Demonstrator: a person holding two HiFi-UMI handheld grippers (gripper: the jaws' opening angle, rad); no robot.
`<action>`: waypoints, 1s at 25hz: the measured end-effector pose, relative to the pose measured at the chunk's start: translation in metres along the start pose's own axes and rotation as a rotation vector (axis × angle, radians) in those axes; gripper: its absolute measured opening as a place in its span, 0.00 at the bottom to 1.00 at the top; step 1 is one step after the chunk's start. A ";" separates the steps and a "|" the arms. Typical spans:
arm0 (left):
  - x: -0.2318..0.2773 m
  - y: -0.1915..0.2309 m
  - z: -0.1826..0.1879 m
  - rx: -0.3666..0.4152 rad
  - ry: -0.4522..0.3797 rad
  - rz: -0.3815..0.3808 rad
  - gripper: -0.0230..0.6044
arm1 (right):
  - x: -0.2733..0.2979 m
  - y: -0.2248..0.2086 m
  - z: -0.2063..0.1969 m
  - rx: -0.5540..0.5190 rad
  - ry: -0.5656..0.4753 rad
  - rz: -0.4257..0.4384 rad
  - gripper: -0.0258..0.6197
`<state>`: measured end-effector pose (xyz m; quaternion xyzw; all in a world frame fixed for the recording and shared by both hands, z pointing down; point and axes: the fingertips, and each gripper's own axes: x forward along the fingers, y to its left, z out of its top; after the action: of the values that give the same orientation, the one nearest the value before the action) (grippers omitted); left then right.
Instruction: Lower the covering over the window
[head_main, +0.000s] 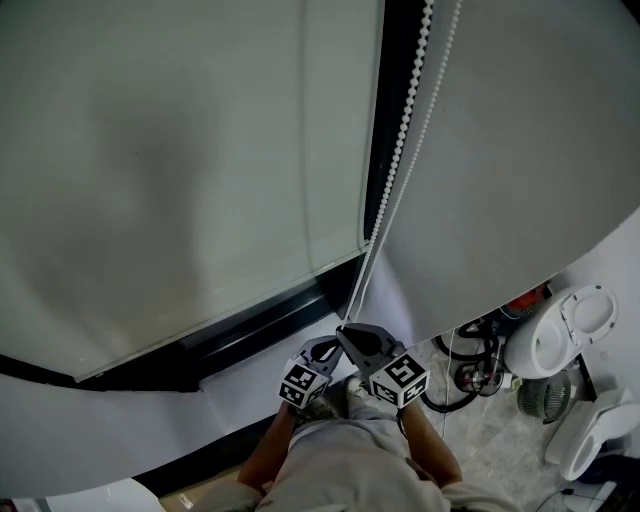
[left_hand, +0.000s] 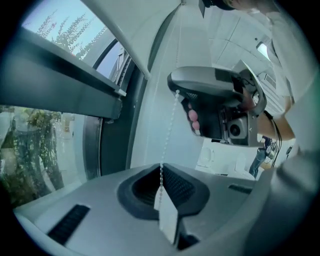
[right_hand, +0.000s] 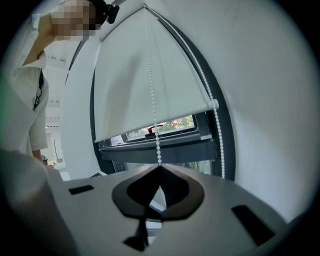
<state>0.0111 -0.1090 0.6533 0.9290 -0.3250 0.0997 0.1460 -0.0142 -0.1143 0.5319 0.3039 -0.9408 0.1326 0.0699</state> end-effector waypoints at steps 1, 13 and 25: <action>0.001 0.000 -0.004 -0.005 0.008 -0.002 0.07 | 0.001 0.000 -0.004 0.005 0.008 0.000 0.03; 0.015 0.000 -0.053 -0.036 0.103 -0.023 0.07 | 0.008 -0.012 -0.051 0.046 0.098 -0.013 0.03; 0.024 -0.004 -0.104 -0.089 0.216 -0.037 0.07 | 0.020 -0.024 -0.103 0.062 0.207 -0.027 0.03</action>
<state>0.0225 -0.0846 0.7567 0.9113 -0.2945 0.1821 0.2228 -0.0106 -0.1137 0.6397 0.3033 -0.9198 0.1915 0.1591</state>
